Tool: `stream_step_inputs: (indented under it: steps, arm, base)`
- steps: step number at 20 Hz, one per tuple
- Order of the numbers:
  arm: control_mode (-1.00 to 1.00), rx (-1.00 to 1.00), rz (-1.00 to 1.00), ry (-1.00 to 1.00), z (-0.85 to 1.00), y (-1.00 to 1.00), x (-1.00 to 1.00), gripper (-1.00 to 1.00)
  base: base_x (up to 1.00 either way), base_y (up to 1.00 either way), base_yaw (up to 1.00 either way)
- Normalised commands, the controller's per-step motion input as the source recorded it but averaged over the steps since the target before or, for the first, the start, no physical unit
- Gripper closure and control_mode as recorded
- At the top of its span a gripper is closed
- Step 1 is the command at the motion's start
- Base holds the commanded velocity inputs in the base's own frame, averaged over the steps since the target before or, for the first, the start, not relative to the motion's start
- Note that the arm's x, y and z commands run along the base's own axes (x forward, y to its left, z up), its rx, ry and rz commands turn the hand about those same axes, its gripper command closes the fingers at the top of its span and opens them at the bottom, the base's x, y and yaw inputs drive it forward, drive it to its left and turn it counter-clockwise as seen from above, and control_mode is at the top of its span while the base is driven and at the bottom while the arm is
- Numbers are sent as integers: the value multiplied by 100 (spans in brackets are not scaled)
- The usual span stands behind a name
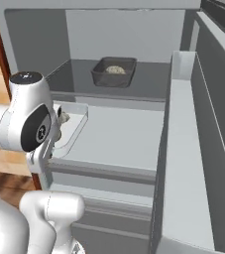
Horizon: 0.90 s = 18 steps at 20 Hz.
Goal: Place two dumplings into each of the tupperware containers and then place the containers in the fridge.
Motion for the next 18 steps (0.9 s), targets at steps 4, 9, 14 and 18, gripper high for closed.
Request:
stream_step_inputs:
  steps: [4, 9, 14, 18]
  arm:
    - [100, 0, 0, 0, 0, 0, 0, 100]
    - [100, 0, 0, 0, 0, 0, 0, 100]
    - [-100, 0, 0, 0, -57, -10, 2, 100]
    - [-100, 0, 0, 0, -91, -35, 11, 100]
  base:
    - [47, 0, 0]
    - [23, 0, 1]
    - [2, 0, 0]
    - [0, 0, 0]
